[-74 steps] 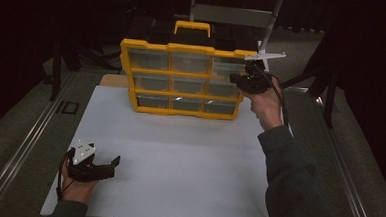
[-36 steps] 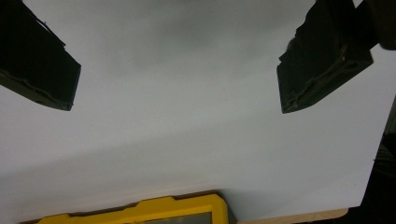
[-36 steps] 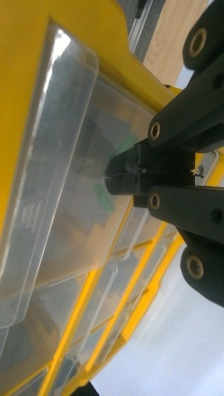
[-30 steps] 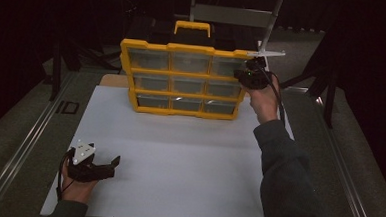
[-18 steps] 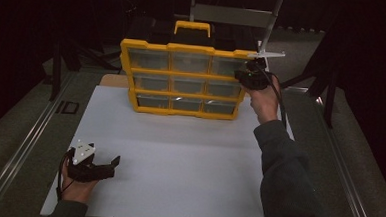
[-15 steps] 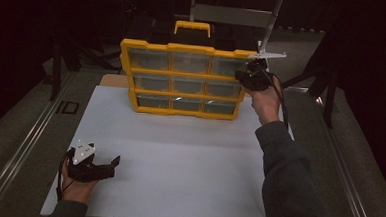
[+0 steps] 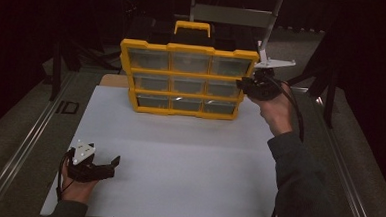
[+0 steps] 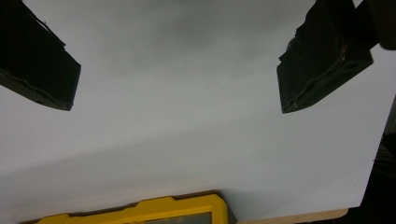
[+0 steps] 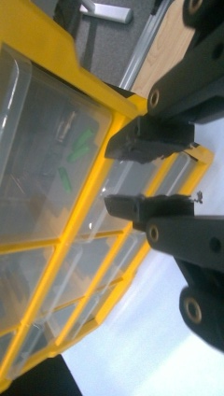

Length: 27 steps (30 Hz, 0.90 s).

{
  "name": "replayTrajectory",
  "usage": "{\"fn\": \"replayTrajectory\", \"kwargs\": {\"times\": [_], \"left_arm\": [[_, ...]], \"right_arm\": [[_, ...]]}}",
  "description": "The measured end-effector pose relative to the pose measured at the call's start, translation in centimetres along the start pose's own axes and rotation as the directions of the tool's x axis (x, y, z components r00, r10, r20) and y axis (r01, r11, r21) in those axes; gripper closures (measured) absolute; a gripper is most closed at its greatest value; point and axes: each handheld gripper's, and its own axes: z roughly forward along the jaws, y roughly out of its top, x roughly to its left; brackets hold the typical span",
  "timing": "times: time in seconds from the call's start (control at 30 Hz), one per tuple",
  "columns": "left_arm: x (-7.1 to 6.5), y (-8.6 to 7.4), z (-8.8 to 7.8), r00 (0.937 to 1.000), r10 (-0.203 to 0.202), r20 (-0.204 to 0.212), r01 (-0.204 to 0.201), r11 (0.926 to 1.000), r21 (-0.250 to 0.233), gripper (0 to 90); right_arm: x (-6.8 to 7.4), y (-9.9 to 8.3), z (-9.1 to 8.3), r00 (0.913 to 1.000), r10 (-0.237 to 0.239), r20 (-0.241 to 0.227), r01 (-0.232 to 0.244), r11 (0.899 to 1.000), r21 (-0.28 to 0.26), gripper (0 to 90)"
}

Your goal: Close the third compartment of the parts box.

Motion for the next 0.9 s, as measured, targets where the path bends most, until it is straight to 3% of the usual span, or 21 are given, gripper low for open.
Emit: {"fn": "replayTrajectory", "kwargs": {"times": [0.2, 0.37, 0.6, 0.9], "left_arm": [[0.0, 0.0, 0.0, 1.0, 0.0, 0.0, 0.0, 1.0, -0.002, 0.1], [0.0, 0.0, 0.0, 1.0, 0.0, 0.0, 0.0, 1.0, -0.002, 0.1], [0.0, 0.0, 0.0, 1.0, -0.004, 0.002, 0.004, 1.0, -0.005, 0.1], [0.0, 0.0, 0.1, 1.0, -0.001, 0.002, 0.001, 1.0, -0.005, 0.0]], "right_arm": [[0.5, -1.5, -1.0, 0.9994, -0.032, -0.012, 0.033, 0.999, 0.004, 54.2], [0.7, -3.0, -1.9, 0.9983, -0.045, -0.038, 0.045, 0.999, 0.009, 51.0], [1.6, -5.6, -3.1, 0.9966, -0.065, -0.051, 0.066, 0.998, 0.008, 34.3], [2.7, -9.3, -3.4, 0.9962, -0.058, -0.066, 0.058, 0.998, -0.01, 18.2]]}}
